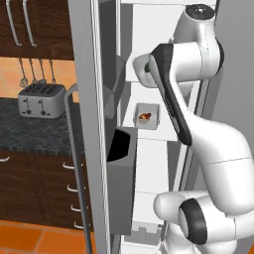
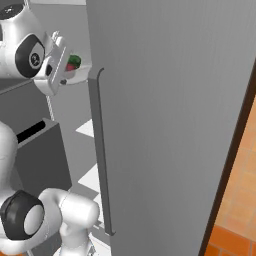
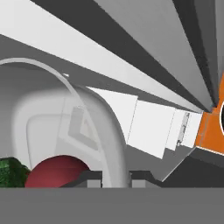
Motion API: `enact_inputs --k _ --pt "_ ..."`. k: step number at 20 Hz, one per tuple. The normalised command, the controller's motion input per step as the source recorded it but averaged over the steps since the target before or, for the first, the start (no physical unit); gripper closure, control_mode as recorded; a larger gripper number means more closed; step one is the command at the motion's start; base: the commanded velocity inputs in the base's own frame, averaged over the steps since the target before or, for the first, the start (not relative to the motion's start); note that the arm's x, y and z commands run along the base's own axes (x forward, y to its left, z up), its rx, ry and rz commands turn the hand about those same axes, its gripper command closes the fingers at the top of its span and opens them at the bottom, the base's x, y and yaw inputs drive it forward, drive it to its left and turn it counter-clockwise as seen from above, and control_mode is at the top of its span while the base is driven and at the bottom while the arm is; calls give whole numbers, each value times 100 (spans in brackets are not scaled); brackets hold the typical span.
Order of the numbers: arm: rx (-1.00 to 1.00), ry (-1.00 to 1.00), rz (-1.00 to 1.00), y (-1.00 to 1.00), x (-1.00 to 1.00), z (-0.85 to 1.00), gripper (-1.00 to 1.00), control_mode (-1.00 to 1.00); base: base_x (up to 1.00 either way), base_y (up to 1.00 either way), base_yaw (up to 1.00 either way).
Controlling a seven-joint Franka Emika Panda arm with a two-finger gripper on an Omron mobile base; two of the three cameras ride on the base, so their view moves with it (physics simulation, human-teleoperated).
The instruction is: Take the meat container that has the chicken drumstick and place it on the second highest rack of the freezer. Then take the vegetable container that has the tomato and broccoli and place it on the highest rack of the freezer.
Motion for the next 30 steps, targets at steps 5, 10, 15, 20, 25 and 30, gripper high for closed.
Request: enact_inputs --k 5,10,15,20,25,30 --pt "0 0 -5 0 60 4 100 -100 0 0 0" --pt "3 0 -18 -3 53 0 100 -100 0 0 0" --pt "5 -1 -12 -8 50 -19 100 -100 0 0 0" --pt "0 -15 0 -25 26 -43 100 -100 0 0 0" --pt "0 -12 0 -9 55 -17 100 -100 0 0 0" --pt "0 -1 0 0 69 -4 100 -100 0 0 0"
